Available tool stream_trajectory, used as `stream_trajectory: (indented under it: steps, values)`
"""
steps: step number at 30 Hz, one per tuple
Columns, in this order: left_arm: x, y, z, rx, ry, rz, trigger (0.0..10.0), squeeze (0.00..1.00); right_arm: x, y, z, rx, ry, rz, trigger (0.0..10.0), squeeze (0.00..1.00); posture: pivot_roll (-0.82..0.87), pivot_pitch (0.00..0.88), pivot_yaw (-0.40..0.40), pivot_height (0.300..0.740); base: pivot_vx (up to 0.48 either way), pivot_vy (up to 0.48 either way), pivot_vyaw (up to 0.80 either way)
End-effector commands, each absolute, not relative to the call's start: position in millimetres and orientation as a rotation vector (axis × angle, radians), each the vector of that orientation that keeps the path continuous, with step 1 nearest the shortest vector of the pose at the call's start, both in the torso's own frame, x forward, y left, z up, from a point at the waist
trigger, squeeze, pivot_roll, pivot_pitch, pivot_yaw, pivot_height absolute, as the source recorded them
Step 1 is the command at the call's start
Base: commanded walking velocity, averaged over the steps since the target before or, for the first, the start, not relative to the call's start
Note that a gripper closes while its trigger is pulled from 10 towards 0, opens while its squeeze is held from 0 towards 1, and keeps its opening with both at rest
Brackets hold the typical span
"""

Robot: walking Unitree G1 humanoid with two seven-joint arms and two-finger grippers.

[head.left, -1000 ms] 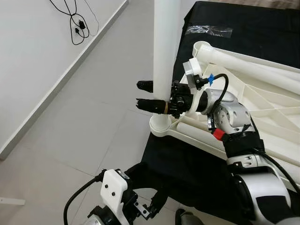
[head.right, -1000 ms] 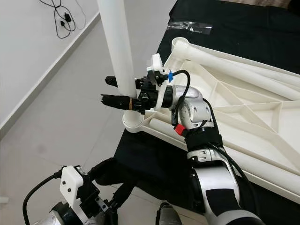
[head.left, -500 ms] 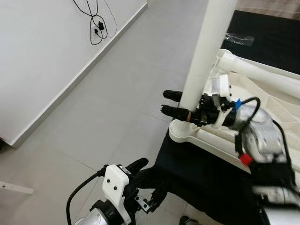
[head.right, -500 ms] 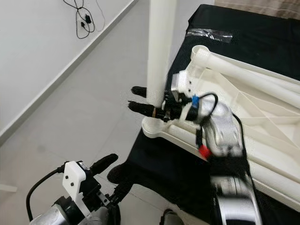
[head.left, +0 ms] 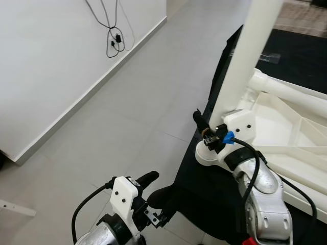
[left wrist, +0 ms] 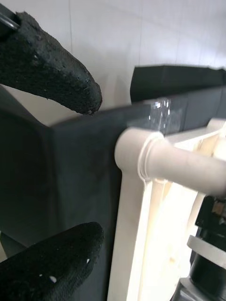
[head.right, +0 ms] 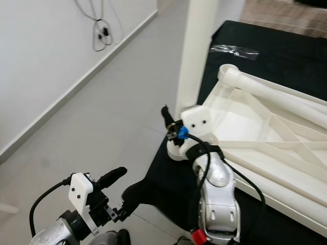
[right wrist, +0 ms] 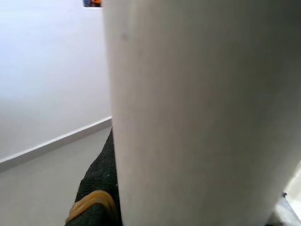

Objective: Building children table

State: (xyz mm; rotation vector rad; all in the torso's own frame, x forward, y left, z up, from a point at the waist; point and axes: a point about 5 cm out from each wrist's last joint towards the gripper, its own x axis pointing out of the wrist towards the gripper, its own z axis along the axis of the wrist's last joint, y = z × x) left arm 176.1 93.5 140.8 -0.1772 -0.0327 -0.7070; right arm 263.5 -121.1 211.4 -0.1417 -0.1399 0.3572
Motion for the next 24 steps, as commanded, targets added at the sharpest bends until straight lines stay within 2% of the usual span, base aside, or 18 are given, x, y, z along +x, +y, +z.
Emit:
stream_trajectory:
  steps: [1, 2, 3, 4, 5, 8, 10, 12, 13, 15, 16, 17, 19, 20, 22, 24]
  values:
    - [174, 94, 137, -0.180, -0.017, -0.702, 10.0, 0.00, 270, -124, 182, -0.092, 0.056, 0.358, 10.0, 0.00, 0.06, 0.248, 0.013, 0.740, 0.000, 0.000, 0.00]
    - [174, 93, 137, -0.181, -0.018, -0.700, 10.0, 0.00, 277, -120, 194, -0.018, -0.001, 0.421, 10.0, 1.00, 0.06, 0.250, 0.013, 0.740, 0.000, 0.000, 0.00]
    - [174, 93, 137, -0.181, -0.018, -0.700, 10.0, 0.00, 277, -120, 194, -0.018, -0.001, 0.421, 10.0, 1.00, 0.06, 0.250, 0.013, 0.740, 0.000, 0.000, 0.00]
    - [173, 93, 137, -0.182, -0.019, -0.701, 10.0, 0.00, 283, -113, 214, 0.087, -0.094, 0.599, 10.0, 1.00, 0.06, 0.252, 0.015, 0.740, 0.000, 0.000, 0.00]
    - [173, 93, 137, -0.184, -0.020, -0.701, 10.0, 0.00, 285, -112, 225, 0.078, -0.146, 0.721, 10.0, 1.00, 0.07, 0.253, 0.018, 0.740, 0.000, 0.000, 0.00]
    - [173, 93, 137, -0.185, -0.020, -0.702, 10.0, 0.00, 284, -111, 231, 0.057, -0.173, 0.789, 10.0, 1.00, 0.07, 0.253, 0.018, 0.740, 0.000, 0.000, 0.00]
    - [171, 93, 138, -0.188, -0.021, -0.703, 10.0, 0.00, 281, -110, 247, -0.019, -0.233, 0.978, 10.0, 1.00, 0.08, 0.266, 0.025, 0.740, 0.000, 0.000, 0.00]
    - [171, 92, 139, -0.189, -0.021, -0.703, 10.0, 0.00, 280, -109, 251, -0.037, -0.243, 1.040, 10.0, 1.00, 0.08, 0.266, 0.025, 0.740, 0.000, 0.000, 0.00]
    - [169, 92, 139, -0.190, -0.020, -0.704, 10.0, 0.00, 281, -109, 253, -0.103, -0.238, 1.144, 10.0, 0.30, 0.10, 0.274, 0.028, 0.740, 0.000, 0.000, 0.00]
    - [169, 92, 140, -0.191, -0.020, -0.705, 10.0, 0.00, 282, -109, 253, -0.147, -0.226, 1.205, 10.0, 0.30, 0.10, 0.274, 0.028, 0.740, 0.000, 0.000, 0.00]
    - [167, 92, 140, -0.191, -0.018, -0.707, 10.0, 0.00, 289, -111, 252, -0.147, -0.205, 1.262, 10.0, 0.00, 0.12, 0.283, 0.029, 0.740, 0.000, 0.000, 0.00]
    - [167, 92, 140, -0.191, -0.018, -0.707, 10.0, 0.00, 289, -111, 252, -0.147, -0.205, 1.262, 10.0, 0.00, 0.12, 0.283, 0.029, 0.740, 0.000, 0.000, 0.00]
    - [162, 91, 142, -0.191, -0.011, -0.705, 10.0, 0.00, 314, -112, 257, -0.140, -0.210, 1.322, 10.0, 0.00, 0.15, 0.299, 0.030, 0.740, 0.000, 0.000, 0.00]
    - [162, 91, 142, -0.191, -0.011, -0.705, 10.0, 0.00, 314, -112, 257, -0.140, -0.210, 1.322, 10.0, 0.00, 0.15, 0.299, 0.030, 0.740, 0.000, 0.000, 0.00]
    - [157, 92, 143, -0.187, -0.005, -0.702, 10.0, 0.00, 335, -106, 263, -0.077, -0.226, 1.352, 10.0, 0.00, 0.17, 0.308, 0.032, 0.740, 0.000, 0.000, 0.00]
    - [154, 92, 144, -0.185, -0.001, -0.699, 10.0, 0.00, 341, -103, 264, -0.068, -0.228, 1.355, 10.0, 0.00, 0.19, 0.317, 0.034, 0.740, 0.000, 0.000, 0.00]
